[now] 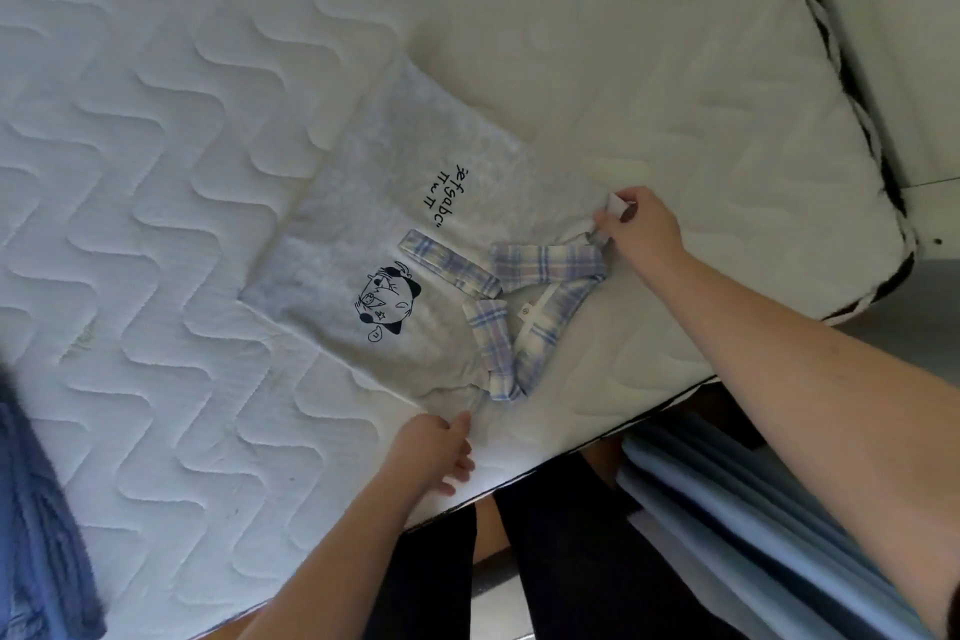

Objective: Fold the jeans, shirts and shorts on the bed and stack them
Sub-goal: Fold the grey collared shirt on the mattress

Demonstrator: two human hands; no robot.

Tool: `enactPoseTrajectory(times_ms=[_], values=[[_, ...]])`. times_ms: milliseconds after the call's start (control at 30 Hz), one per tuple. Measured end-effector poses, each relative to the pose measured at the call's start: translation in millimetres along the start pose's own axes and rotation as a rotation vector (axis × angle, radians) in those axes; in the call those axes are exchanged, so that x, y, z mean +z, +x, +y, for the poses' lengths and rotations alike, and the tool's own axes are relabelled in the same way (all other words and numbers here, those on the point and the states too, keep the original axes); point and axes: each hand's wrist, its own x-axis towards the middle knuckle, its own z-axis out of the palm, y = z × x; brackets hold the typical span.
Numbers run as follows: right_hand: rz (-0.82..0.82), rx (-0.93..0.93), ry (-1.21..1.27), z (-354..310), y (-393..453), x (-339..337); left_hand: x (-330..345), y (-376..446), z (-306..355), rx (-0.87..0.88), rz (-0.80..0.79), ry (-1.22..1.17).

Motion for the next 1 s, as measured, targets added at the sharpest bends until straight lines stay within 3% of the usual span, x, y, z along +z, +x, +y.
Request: enactPoseTrajectory(times_ms=[67, 133, 300, 500, 600, 700, 800, 1000], values=[[0.034, 0.067, 0.081, 5, -10, 9, -15, -3, 11, 0.015, -0.113, 0.249], [0.060, 0.124, 0.173, 10, -22, 21, -31, -5, 32, 0.151, -0.126, 0.433], [0.062, 0.209, 0.296, 20, -60, 44, -50, 3, 107, 0.738, 0.129, 0.746], [0.069, 0.350, 0.444, 44, -106, 70, -41, 31, 176, 1.112, 0.212, 0.906], [0.032, 0.431, 0.478, 55, -138, 87, -27, 40, 211, 1.197, 0.254, 1.047], [-0.055, 0.378, 0.457, 52, -169, 108, -21, 50, 245, 1.221, 0.316, 1.170], [-0.072, 0.340, 0.448, 41, -189, 119, -14, 57, 273, 1.147, 0.324, 1.305], [-0.252, 0.494, 0.558, 32, -221, 136, 0, 66, 302, 0.983, 0.413, 1.444]])
